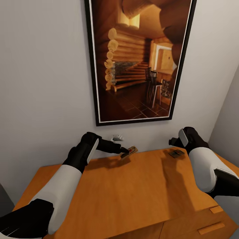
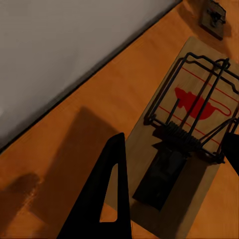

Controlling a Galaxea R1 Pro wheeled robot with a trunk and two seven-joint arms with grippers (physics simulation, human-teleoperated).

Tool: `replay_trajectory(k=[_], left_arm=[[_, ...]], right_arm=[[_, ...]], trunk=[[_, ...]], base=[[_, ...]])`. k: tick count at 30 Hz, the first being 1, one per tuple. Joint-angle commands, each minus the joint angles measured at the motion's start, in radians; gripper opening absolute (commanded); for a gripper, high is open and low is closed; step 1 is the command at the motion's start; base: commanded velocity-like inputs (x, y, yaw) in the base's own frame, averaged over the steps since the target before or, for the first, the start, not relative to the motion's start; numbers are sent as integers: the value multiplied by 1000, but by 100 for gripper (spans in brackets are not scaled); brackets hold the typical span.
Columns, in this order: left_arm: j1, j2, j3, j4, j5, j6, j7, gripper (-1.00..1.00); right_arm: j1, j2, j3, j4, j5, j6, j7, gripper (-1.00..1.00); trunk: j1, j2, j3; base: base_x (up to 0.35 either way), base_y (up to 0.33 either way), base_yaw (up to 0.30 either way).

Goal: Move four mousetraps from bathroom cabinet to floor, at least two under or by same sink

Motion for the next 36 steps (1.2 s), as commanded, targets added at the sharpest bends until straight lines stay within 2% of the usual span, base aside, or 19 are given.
replay_trajectory(k=[1, 17, 26, 36], left_arm=[[-1, 0, 1, -1, -8, 4, -7, -100], [-1, 0, 0, 0, -9, 4, -6, -100], [-1, 0, 0, 0, -8, 4, -7, -100], [-1, 0, 0, 0, -8, 4, -7, -100]], right_arm=[[-1, 1, -5, -1, 5, 4, 1, 100], [-1, 13, -5, 1, 5, 13, -8, 100], [-1, 9, -6, 52, 4, 21, -90, 100], [-1, 8, -5, 68, 4, 22, -112, 100]], trunk=[[0, -1, -1], [0, -1, -1], [0, -1, -1], [0, -1, -1]], base=[[75, 0, 0], [14, 0, 0], [0, 0, 0], [0, 0, 0]])
